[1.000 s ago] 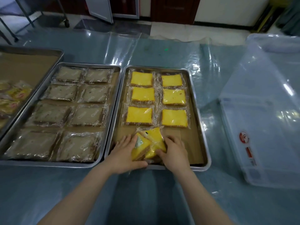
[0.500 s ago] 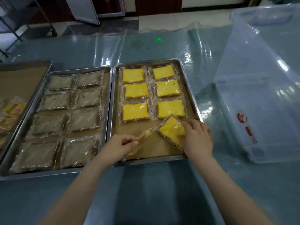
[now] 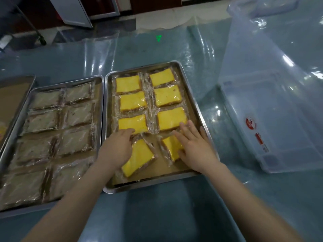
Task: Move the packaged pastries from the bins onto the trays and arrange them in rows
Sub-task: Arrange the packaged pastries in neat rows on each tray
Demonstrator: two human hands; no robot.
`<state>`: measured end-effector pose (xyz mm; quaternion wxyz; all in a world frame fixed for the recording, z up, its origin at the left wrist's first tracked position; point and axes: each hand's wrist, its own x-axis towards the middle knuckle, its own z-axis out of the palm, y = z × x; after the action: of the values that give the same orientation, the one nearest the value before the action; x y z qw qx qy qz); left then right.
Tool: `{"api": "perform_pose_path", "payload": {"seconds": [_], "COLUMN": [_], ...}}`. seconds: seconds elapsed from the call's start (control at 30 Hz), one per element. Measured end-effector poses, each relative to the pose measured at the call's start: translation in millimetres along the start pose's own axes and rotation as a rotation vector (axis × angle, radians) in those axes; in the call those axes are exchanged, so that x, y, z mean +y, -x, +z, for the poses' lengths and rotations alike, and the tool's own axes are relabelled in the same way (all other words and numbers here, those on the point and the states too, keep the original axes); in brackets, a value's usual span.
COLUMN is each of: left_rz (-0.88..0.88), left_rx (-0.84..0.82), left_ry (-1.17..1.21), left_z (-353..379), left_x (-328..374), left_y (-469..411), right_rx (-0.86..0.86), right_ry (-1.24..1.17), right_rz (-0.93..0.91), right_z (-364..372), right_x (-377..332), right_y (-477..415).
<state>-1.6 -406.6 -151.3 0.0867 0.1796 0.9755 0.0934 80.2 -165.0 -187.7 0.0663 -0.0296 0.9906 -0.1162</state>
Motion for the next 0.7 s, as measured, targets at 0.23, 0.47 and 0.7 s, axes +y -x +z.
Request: {"api": "perform_pose_path", "payload": {"seconds": [0.23, 0.47, 0.7], "left_rz": [0.167, 0.265, 0.224], "left_rx": [-0.22, -0.454, -0.423], "left_ry": [-0.139, -0.119, -0.081], "left_z": [70, 58, 57], "left_x": [30, 9, 20], "left_y": [33, 28, 33], "right_rx": [-0.083, -0.14, -0.231], "right_ry": [-0.03, -0.013, -0.024], "right_rz": [0.02, 0.046, 0.08], "right_z": [8, 11, 16], "right_x": [-8, -23, -24], "right_y": [0, -3, -5]}}
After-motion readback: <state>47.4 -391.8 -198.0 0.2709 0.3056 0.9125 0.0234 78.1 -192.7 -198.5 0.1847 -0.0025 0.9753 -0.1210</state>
